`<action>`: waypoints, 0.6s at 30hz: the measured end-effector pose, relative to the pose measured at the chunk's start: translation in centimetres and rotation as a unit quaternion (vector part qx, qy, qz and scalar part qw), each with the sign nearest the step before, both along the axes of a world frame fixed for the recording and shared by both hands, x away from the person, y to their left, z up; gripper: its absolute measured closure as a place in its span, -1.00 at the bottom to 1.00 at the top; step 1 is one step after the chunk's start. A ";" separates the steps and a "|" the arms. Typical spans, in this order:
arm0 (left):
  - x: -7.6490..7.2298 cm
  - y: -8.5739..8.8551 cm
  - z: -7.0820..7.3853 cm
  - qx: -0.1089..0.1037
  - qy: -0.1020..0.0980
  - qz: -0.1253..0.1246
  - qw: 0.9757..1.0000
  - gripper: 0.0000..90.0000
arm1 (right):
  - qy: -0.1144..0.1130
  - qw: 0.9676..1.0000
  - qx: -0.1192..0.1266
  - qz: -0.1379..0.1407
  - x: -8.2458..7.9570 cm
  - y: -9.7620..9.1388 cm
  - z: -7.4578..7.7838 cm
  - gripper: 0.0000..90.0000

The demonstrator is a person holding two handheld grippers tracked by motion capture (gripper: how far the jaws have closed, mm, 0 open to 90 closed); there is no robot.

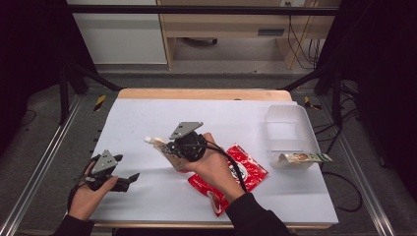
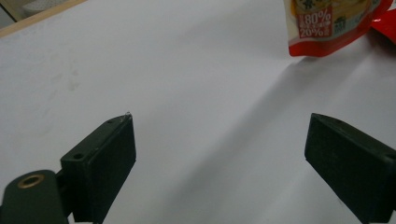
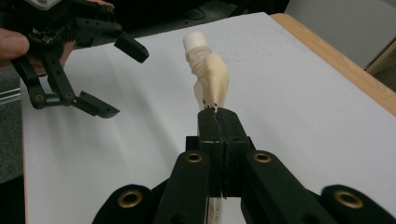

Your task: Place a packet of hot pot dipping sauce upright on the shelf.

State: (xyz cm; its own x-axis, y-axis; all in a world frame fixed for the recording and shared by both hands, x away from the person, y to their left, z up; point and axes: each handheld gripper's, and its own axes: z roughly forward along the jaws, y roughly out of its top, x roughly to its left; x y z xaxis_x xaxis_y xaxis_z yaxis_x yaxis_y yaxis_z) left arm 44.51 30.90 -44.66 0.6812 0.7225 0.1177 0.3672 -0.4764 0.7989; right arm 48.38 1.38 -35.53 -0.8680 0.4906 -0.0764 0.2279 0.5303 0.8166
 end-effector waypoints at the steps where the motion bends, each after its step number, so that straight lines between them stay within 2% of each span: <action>1: 0.0 0.0 0.0 0.000 0.000 -0.001 1.000 -0.81 | 0.000 1.000 0.002 0.000 0.0 -0.2 0.2 1.00; 9: 0.1 -0.2 0.0 -0.009 0.007 -0.005 1.000 -0.81 | 0.004 1.000 0.024 0.001 0.2 -1.4 1.1 1.00; 14: 0.0 -0.3 0.2 -0.020 0.008 -0.010 1.000 -0.81 | 0.002 1.000 0.019 0.001 0.1 -1.9 1.3 1.00; 18: 0.0 -0.5 0.2 -0.022 0.010 -0.018 1.000 -0.82 | -0.004 1.000 0.026 0.000 0.0 -2.7 1.7 1.00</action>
State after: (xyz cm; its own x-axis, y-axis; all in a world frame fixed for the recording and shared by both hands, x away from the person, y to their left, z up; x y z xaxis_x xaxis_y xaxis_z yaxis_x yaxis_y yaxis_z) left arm 44.50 30.38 -44.47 0.7082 0.7023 0.0723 0.3668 -0.4535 0.8123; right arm 48.37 -1.28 -33.81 -0.8680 0.4932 -0.0572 0.2215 0.4876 0.8445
